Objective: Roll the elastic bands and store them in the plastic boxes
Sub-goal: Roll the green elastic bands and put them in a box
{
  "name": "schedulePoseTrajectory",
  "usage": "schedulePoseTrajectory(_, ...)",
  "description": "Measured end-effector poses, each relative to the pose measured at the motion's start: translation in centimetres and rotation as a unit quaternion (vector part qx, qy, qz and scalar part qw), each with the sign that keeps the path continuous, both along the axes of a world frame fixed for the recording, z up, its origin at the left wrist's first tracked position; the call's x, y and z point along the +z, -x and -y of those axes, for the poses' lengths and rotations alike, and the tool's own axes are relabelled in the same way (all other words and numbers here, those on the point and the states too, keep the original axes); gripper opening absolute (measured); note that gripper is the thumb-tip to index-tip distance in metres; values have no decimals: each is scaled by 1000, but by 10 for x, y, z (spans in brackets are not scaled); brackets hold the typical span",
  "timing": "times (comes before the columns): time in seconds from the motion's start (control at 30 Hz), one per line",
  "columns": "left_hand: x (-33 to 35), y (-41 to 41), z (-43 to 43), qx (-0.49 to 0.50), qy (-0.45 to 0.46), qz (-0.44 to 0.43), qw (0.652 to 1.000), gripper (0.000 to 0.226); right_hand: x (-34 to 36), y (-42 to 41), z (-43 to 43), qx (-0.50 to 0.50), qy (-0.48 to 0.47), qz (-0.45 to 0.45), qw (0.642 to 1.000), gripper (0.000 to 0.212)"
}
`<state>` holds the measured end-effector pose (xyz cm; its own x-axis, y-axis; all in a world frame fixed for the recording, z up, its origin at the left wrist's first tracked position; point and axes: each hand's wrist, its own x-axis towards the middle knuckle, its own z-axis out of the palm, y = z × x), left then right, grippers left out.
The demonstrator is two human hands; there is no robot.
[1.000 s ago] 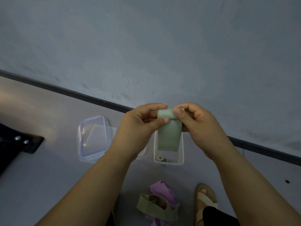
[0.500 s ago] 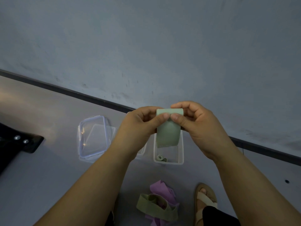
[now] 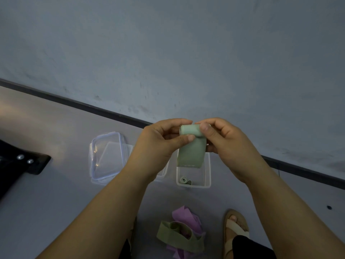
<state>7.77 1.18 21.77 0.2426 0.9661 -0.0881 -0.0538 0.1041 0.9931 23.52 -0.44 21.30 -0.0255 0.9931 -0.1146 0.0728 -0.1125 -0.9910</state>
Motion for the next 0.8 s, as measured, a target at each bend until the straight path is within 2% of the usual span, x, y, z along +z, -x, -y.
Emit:
schedulePoseTrajectory(0.2, -2, 0, 0, -11, 19, -1, 1000, 30, -1, -1, -1, -12, -5, -15, 1000, 26)
schedulePoseTrajectory(0.3, -2, -1, 0, -19, 60, 9, 998, 34, -2, -2, -1, -19, -11, -26, 999, 26)
schedulePoseTrajectory(0.43, 0, 0, -1, -8, 93, 18, 995, 19, -3, -2, -1, -21, -18, -33, 999, 24)
schedulePoseTrajectory(0.57, -2, 1, -2, 3, 70, 6, 997, 16, -5, -2, -1, -13, -25, -19, 999, 19)
schedulePoseTrajectory(0.8, -2, 2, -2, 10, 29, -3, 1000, 23, -3, -2, -1, 0, 0, -16, 1000, 29)
